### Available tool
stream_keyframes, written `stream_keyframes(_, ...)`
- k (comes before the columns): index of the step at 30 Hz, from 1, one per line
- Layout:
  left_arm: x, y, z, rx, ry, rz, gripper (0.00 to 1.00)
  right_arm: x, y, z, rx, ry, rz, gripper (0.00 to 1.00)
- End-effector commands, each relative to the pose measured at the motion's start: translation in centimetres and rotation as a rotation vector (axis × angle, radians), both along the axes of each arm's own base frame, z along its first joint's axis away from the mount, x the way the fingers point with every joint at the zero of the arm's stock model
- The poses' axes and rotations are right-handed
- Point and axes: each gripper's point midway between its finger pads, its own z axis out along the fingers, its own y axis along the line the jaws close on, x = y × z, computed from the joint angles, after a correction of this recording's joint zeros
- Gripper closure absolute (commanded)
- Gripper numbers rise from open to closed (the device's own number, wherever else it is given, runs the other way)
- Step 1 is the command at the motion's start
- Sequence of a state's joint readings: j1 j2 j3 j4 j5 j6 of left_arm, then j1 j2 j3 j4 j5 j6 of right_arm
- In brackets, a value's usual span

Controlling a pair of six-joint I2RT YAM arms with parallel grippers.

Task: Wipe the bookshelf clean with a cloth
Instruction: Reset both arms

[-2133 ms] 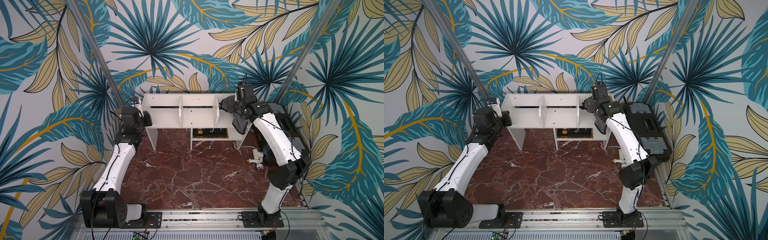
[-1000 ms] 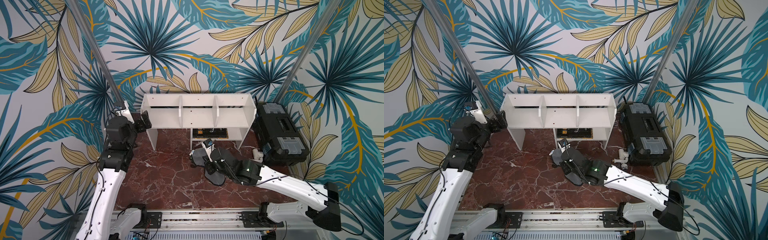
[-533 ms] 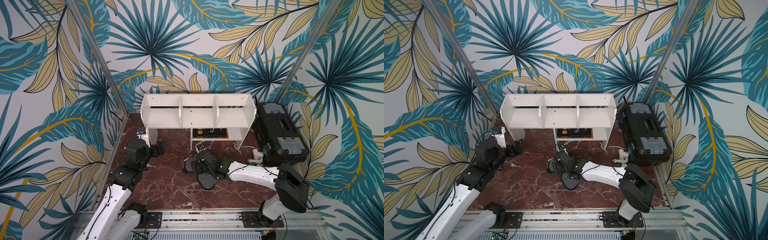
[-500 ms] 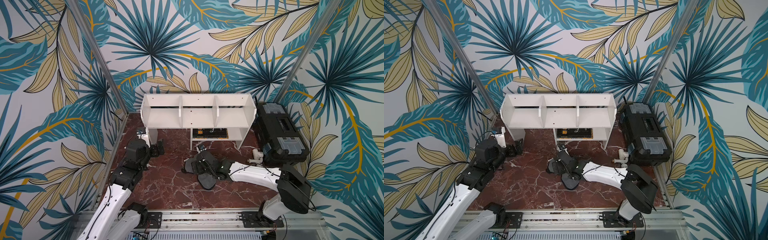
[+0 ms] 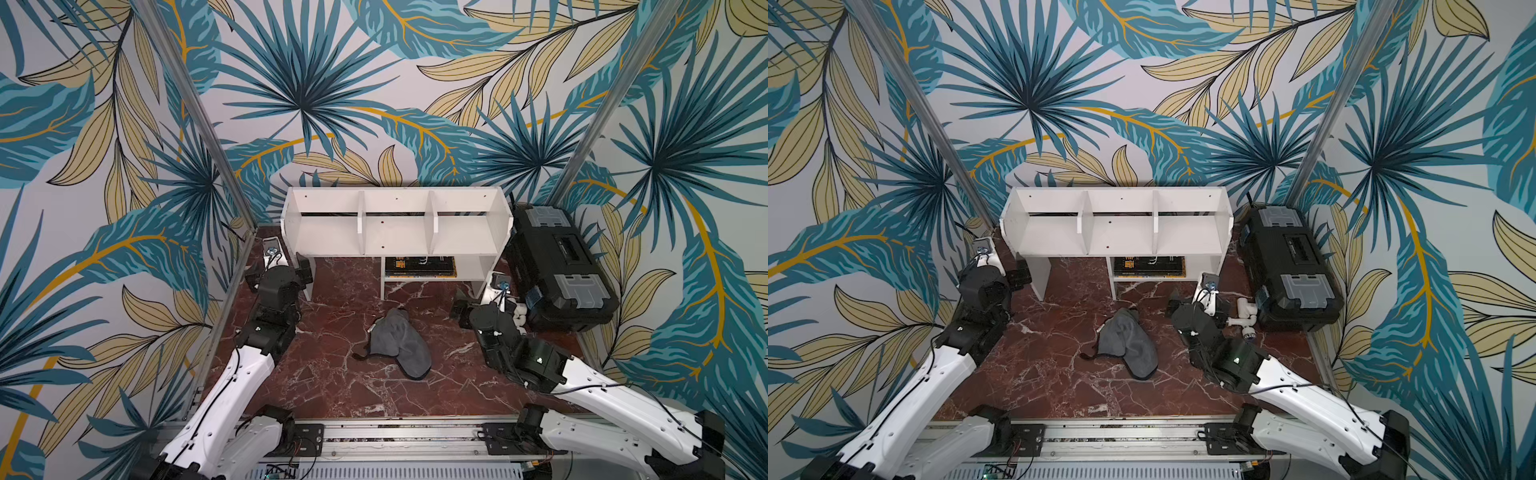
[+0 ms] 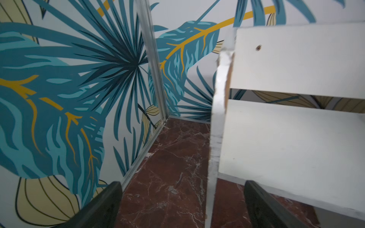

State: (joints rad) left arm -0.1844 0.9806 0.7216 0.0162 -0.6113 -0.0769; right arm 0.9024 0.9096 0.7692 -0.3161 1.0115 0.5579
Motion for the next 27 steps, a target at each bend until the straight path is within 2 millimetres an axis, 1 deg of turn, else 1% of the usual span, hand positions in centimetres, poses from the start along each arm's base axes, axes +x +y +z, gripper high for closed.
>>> stream_keyframes(1,0.4,3.2,-4.0,0.010,0.020,0.095,0.00,-0.5,-3.7,-2.1,-0.354,0.005,-0.164,0.00)
stream_keyframes(2,0.6,3.4,-5.8,0.007,0.039,0.085,0.00,-0.2,-4.2,-2.0,-0.384,-0.008,-0.196,0.01)
stream_keyframes(4,0.7,3.4,-8.3,0.004,0.038,0.076,0.00,0.3,-7.5,-2.6,-0.313,-0.007,-0.321,0.00)
stream_keyframes(5,0.9,3.3,-9.4,-0.012,0.038,0.073,0.00,0.6,-9.4,-3.6,-0.241,0.004,-0.368,0.01)
stream_keyframes(6,1.3,3.1,-10.4,-0.024,0.052,0.066,0.00,0.8,-10.8,-4.6,-0.180,0.009,-0.396,0.01)
stream_keyframes(7,1.6,3.0,-11.3,-0.034,0.072,0.058,0.00,0.8,-12.0,-5.4,-0.136,0.002,-0.423,0.01)
stream_keyframes(8,1.8,2.9,-12.0,-0.038,0.087,0.057,0.00,0.6,-13.4,-6.3,-0.130,-0.006,-0.463,0.01)
stream_keyframes(9,2.0,2.8,-12.3,-0.036,0.086,0.047,0.00,0.5,-14.3,-6.9,-0.146,-0.013,-0.492,0.01)
stream_keyframes(10,2.2,2.6,-12.2,-0.037,0.064,0.034,0.00,0.2,-15.7,-6.8,-0.146,-0.035,-0.558,0.01)
stream_keyframes(11,2.2,2.6,-12.1,-0.047,0.030,0.031,0.00,0.2,-16.3,-6.9,-0.146,-0.033,-0.575,0.00)
stream_keyframes(12,2.2,2.7,-12.0,-0.062,-0.001,0.027,0.00,0.4,-16.9,-7.3,-0.171,-0.038,-0.578,0.01)
stream_keyframes(13,2.5,2.4,-12.6,-0.072,0.007,-0.002,0.00,1.1,-17.3,-7.7,-0.163,-0.062,-0.570,0.00)
stream_keyframes(14,2.8,2.4,-13.1,-0.076,0.017,-0.010,0.00,1.9,-17.8,-8.7,-0.154,-0.057,-0.555,0.01)
stream_keyframes(16,3.3,2.2,-14.0,-0.070,0.011,-0.026,0.00,3.6,-18.1,-11.1,-0.132,-0.019,-0.500,0.00)
stream_keyframes(17,3.4,1.9,-14.2,-0.064,0.007,-0.047,0.00,4.9,-17.8,-11.3,-0.153,-0.025,-0.458,0.01)
stream_keyframes(18,3.6,1.5,-14.3,-0.061,0.023,-0.066,0.00,5.9,-17.1,-11.3,-0.169,-0.021,-0.411,0.01)
stream_keyframes(19,3.7,1.0,-14.4,-0.060,0.049,-0.086,0.00,7.2,-15.8,-11.4,-0.174,-0.015,-0.318,0.00)
stream_keyframes(20,3.9,0.8,-14.3,-0.043,0.036,-0.094,0.00,8.2,-14.8,-11.4,-0.200,-0.035,-0.247,0.00)
stream_keyframes(21,4.0,0.2,-14.4,-0.022,0.042,-0.115,0.00,8.6,-14.7,-11.6,-0.201,-0.056,-0.234,0.01)
stream_keyframes(22,4.3,-0.6,-14.6,-0.013,0.048,-0.158,0.00,9.2,-14.8,-12.7,-0.172,-0.053,-0.225,0.00)
stream_keyframes(23,4.5,-1.1,-14.9,-0.008,0.054,-0.192,0.00,10.0,-14.4,-12.8,-0.182,-0.078,-0.182,0.00)
stream_keyframes(24,4.7,-1.4,-15.3,-0.007,0.053,-0.210,0.00,10.5,-13.5,-13.4,-0.190,-0.051,-0.123,0.00)
stream_keyframes(25,4.6,-1.3,-15.3,0.001,0.006,-0.202,0.00,11.3,-12.8,-14.6,-0.177,0.003,-0.081,0.00)
stream_keyframes(26,4.6,-1.5,-15.4,0.016,-0.026,-0.218,0.00,12.0,-12.9,-14.6,-0.201,-0.009,-0.086,0.00)
stream_keyframes(27,4.5,-1.6,-15.8,0.012,-0.006,-0.220,0.00,12.1,-13.1,-14.7,-0.191,0.005,-0.085,0.00)
